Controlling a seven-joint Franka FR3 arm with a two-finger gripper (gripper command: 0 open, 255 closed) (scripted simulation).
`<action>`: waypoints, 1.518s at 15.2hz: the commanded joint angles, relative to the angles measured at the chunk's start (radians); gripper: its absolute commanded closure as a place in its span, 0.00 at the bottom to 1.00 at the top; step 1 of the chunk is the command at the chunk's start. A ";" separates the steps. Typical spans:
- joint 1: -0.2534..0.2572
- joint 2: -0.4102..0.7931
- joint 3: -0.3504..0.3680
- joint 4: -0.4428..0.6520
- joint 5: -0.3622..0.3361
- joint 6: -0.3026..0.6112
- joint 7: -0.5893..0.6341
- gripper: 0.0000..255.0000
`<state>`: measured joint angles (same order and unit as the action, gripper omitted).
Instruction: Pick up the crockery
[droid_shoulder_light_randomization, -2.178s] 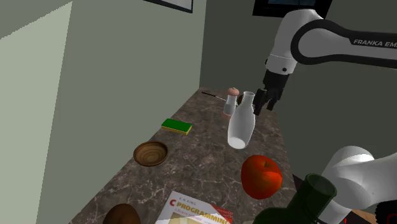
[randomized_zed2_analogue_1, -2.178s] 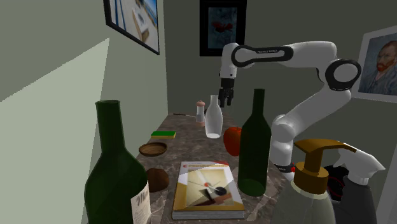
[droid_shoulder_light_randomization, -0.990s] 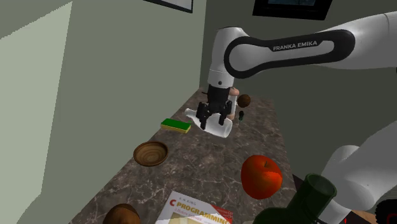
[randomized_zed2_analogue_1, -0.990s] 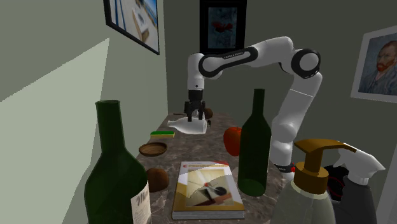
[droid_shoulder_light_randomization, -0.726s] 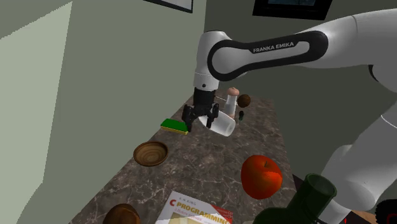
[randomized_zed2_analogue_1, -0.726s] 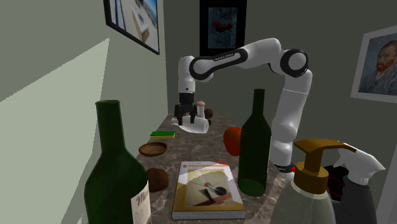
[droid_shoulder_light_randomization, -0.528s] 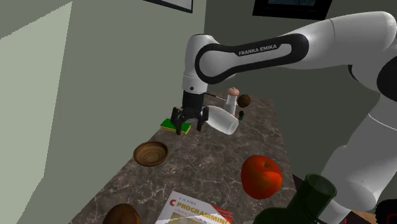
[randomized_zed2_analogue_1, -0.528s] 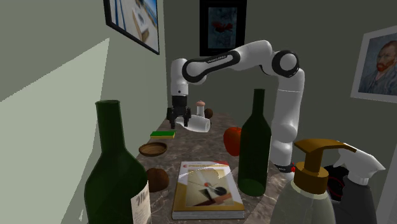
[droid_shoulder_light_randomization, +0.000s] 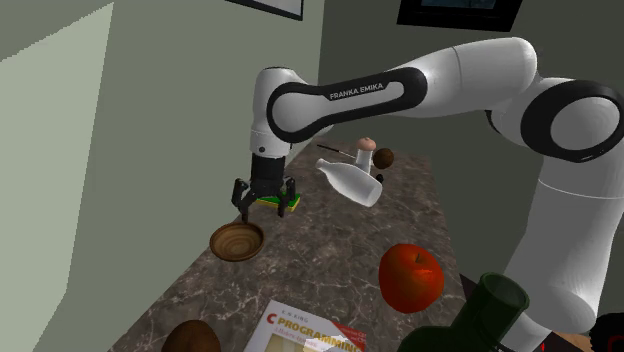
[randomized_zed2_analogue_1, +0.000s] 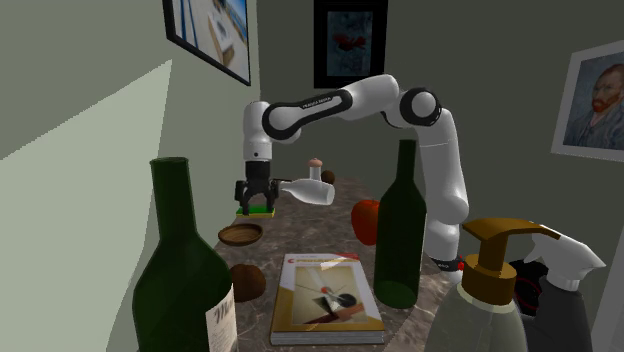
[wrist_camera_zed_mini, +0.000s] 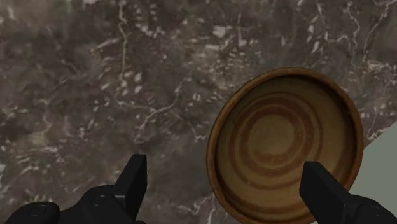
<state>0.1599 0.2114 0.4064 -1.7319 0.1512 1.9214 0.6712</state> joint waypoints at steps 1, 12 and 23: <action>0.004 0.014 0.000 -0.009 -0.003 0.023 0.002 0.00; 0.005 0.031 -0.001 -0.051 -0.006 0.080 -0.006 1.00; 0.003 0.010 0.001 0.005 -0.002 0.005 0.004 1.00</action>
<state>0.1633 0.2259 0.4067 -1.7351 0.1481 1.9389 0.6734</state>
